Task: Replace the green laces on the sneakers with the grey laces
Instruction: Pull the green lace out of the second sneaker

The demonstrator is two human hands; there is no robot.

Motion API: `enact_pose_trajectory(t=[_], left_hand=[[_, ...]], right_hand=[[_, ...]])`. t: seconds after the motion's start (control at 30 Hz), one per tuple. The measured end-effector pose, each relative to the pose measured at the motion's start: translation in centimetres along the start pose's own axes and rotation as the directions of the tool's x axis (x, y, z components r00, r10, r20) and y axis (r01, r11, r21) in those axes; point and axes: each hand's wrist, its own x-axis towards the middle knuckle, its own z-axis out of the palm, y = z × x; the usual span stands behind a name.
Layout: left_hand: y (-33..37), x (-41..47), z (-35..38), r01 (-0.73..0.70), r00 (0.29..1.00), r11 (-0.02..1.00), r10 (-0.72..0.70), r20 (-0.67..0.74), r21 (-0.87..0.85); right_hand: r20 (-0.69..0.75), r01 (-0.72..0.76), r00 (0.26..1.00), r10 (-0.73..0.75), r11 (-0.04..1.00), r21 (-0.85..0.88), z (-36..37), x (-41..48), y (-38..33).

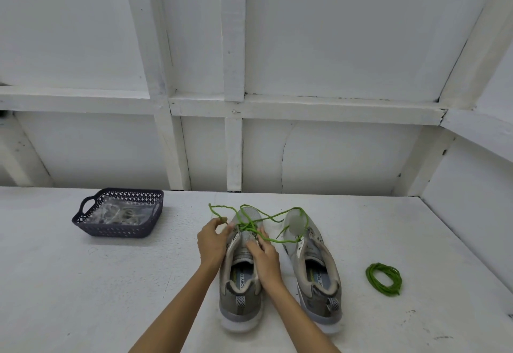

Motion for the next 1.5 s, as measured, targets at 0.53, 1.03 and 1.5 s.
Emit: enact_pose_trajectory(t=[0.53, 1.03, 1.5], left_hand=[[0.9, 0.1, 0.0, -0.036, 0.993, 0.998, 0.029, -0.113, -0.059], [0.4, 0.2, 0.0, 0.017, 1.0, 0.998, -0.017, 0.007, -0.056], [0.1, -0.1, 0.2, 0.056, 0.987, 0.998, -0.049, 0.153, -0.041]], right_hand=[[0.006, -0.001, 1.0, 0.001, 1.0, -0.01, -0.1, -0.2, 0.0], [-0.001, -0.005, 1.0, 0.005, 1.0, -0.012, 0.0, -0.4, -0.3], [-0.002, 0.006, 1.0, -0.006, 1.0, -0.001, 0.0, -0.5, -0.5]])
